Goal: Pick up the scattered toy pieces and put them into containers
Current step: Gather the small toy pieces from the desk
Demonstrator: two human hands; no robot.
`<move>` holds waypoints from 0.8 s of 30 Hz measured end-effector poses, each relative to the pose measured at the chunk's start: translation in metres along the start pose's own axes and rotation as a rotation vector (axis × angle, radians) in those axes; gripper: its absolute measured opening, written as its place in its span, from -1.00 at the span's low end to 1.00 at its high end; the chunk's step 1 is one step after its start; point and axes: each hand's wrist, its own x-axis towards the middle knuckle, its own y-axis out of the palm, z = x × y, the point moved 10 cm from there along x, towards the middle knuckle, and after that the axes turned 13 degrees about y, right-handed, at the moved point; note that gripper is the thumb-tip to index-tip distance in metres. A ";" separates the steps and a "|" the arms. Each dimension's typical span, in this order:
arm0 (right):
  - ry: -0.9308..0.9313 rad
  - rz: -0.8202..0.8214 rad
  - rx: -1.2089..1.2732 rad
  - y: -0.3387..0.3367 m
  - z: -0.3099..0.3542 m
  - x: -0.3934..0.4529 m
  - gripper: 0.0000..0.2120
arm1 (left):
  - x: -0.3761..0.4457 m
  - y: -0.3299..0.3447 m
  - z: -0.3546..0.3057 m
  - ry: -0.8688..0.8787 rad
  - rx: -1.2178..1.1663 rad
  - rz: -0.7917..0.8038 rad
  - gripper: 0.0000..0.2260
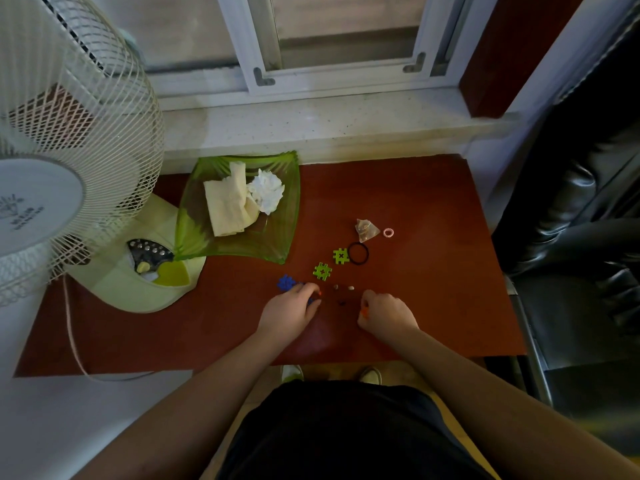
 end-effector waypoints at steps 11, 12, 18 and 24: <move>0.177 0.291 0.836 -0.013 -0.043 -0.003 -0.82 | 0.069 0.003 -0.030 0.087 0.033 0.062 -0.74; 0.223 0.332 0.965 -0.013 -0.048 -0.005 -0.80 | 0.078 0.007 -0.034 0.093 0.047 0.089 -0.74; 0.373 0.496 1.555 -0.009 -0.073 -0.008 -0.79 | 0.121 0.025 -0.042 0.030 0.126 0.213 -0.67; 0.359 0.543 1.699 -0.009 -0.080 -0.010 -0.84 | 0.134 0.033 -0.037 -0.035 0.195 0.290 -0.76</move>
